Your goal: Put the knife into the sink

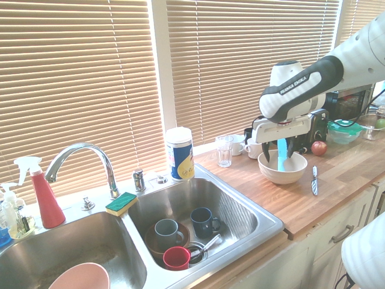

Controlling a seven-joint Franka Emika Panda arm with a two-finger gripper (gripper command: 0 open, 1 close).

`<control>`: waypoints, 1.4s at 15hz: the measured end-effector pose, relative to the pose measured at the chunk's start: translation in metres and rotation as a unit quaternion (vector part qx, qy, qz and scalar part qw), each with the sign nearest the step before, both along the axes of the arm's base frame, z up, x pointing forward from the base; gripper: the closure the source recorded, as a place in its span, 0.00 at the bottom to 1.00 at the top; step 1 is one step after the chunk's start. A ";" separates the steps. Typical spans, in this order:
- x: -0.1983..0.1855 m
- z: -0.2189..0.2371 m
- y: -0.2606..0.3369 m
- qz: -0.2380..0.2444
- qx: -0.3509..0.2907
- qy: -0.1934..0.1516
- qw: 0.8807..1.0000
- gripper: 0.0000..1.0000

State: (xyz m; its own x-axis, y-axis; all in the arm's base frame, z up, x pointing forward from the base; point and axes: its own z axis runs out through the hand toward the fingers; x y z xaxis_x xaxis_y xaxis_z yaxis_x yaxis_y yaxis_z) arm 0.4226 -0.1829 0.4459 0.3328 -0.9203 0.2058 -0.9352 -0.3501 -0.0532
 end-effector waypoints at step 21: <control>0.054 -0.078 -0.068 -0.138 -0.002 -0.084 0.987 1.00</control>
State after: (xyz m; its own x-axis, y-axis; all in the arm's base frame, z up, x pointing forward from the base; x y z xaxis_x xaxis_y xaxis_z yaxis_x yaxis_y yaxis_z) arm 0.4764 -0.2509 0.3677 0.0297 -0.9701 0.2409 -0.9731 -0.0832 -0.2150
